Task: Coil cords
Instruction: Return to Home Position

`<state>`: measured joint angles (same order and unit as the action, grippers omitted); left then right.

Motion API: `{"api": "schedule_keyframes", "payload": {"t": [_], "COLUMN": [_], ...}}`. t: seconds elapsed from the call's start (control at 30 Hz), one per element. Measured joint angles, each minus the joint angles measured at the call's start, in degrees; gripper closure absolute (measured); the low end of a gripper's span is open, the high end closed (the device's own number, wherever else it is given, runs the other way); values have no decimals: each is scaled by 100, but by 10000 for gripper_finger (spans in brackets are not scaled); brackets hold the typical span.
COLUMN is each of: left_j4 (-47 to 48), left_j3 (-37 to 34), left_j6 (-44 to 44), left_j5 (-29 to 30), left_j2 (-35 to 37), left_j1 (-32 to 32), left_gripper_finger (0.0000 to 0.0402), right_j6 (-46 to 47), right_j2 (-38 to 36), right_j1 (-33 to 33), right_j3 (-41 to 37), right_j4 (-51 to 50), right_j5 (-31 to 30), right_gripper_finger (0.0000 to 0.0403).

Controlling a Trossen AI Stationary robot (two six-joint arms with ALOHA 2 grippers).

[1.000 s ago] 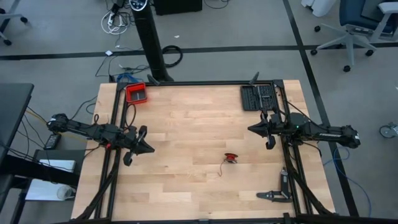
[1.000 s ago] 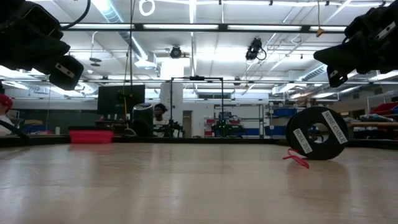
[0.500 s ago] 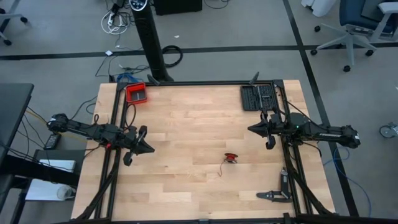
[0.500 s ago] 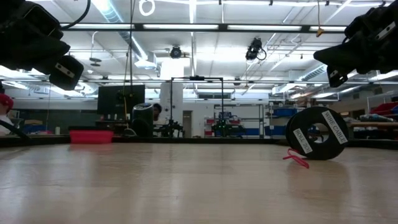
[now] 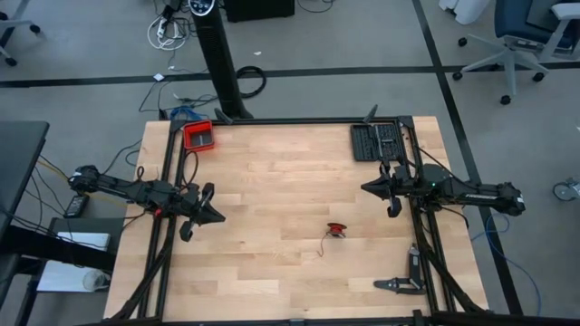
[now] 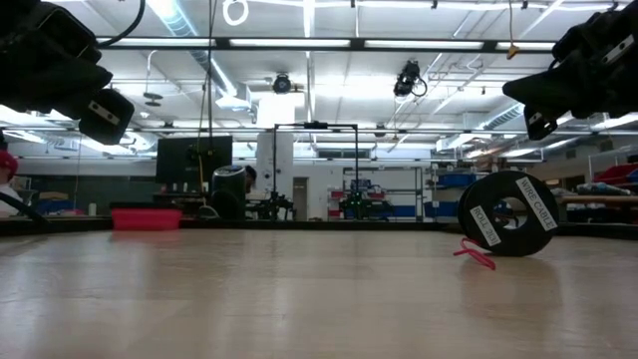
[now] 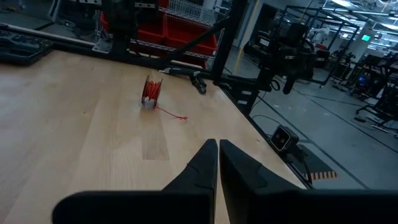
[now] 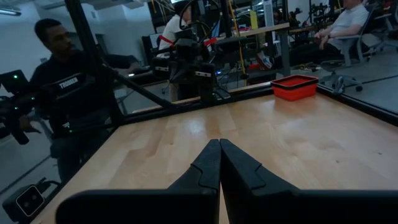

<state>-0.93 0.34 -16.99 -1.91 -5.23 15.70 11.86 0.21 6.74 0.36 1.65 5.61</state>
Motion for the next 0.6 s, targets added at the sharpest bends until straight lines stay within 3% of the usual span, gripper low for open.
{"api": "schedule_keyframes", "payload": {"t": [0.6], "left_j4": [-2], "left_j3": [0], "left_j6": [0], "left_j5": [-2], "left_j2": [0], "left_j1": [0], "left_gripper_finger": [380], "right_j6": [1], "right_j2": [1], "right_j1": [1], "right_j3": [0], "right_j4": [0], "right_j5": [0], "right_gripper_finger": [398]}}
